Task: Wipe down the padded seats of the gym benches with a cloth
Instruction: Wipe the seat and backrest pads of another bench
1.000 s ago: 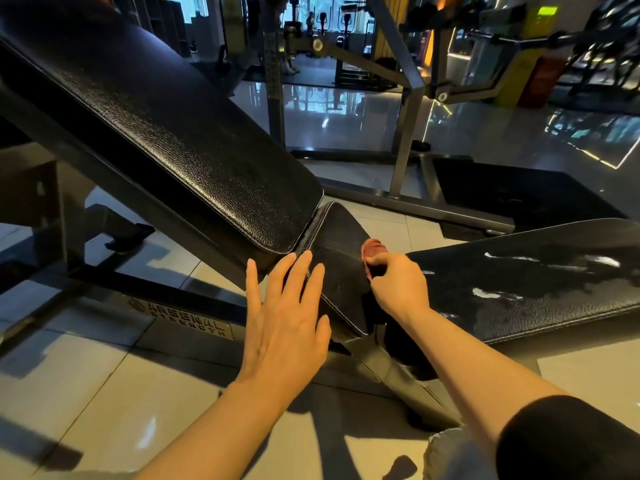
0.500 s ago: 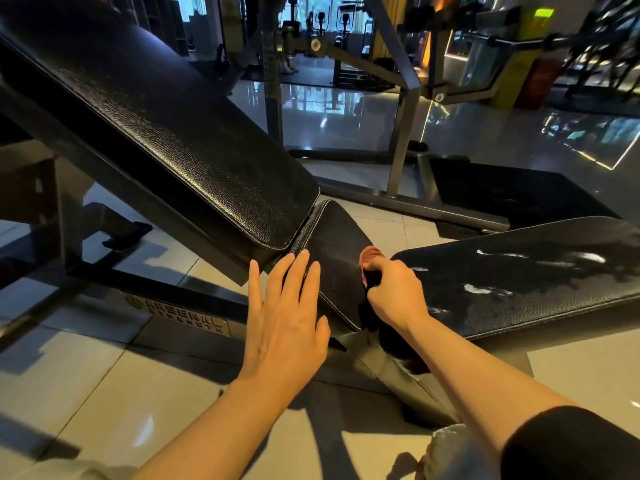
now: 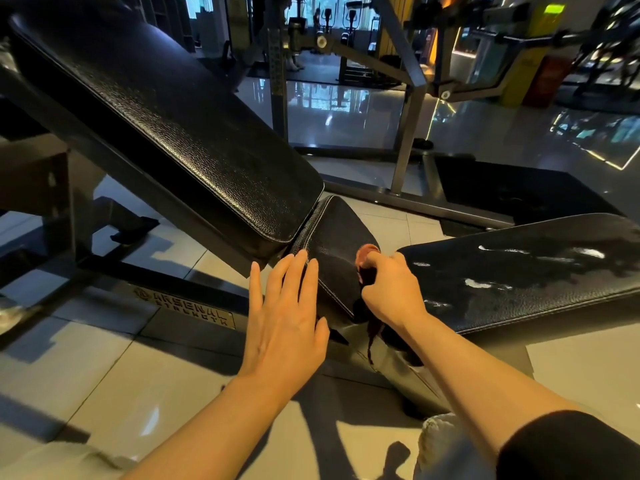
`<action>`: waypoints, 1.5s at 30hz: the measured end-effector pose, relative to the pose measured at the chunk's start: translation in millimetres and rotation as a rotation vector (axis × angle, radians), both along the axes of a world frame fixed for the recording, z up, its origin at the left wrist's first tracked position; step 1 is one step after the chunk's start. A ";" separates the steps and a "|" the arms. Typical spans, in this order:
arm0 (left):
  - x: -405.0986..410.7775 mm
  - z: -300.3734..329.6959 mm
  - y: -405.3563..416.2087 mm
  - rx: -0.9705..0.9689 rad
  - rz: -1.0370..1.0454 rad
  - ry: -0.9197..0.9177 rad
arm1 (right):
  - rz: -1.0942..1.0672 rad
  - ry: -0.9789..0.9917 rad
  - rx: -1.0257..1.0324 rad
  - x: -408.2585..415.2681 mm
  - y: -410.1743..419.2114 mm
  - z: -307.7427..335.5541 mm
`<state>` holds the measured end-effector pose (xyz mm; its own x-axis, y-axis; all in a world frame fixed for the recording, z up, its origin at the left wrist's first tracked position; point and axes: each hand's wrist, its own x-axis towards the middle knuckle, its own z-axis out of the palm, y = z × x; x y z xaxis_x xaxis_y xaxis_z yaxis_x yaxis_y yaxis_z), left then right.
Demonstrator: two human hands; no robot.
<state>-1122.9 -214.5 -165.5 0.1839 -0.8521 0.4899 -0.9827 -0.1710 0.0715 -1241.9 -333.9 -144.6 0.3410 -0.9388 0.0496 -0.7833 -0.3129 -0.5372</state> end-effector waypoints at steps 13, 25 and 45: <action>-0.5 -3.1 6.2 0.005 -0.005 -0.002 | 0.149 -0.010 -0.113 2.2 14.8 3.9; 0.3 -5.1 7.5 0.031 0.007 0.035 | 0.331 -0.239 -0.236 15.3 32.5 14.7; 3.1 -6.8 13.1 0.086 0.005 0.053 | 0.328 -0.124 -0.322 14.2 33.3 8.9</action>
<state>-1119.8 -201.4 -172.2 0.2119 -0.8895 0.4048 -0.9770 -0.1834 0.1085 -1227.7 -300.6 -135.6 0.5900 -0.7130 0.3789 -0.5517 -0.6986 -0.4556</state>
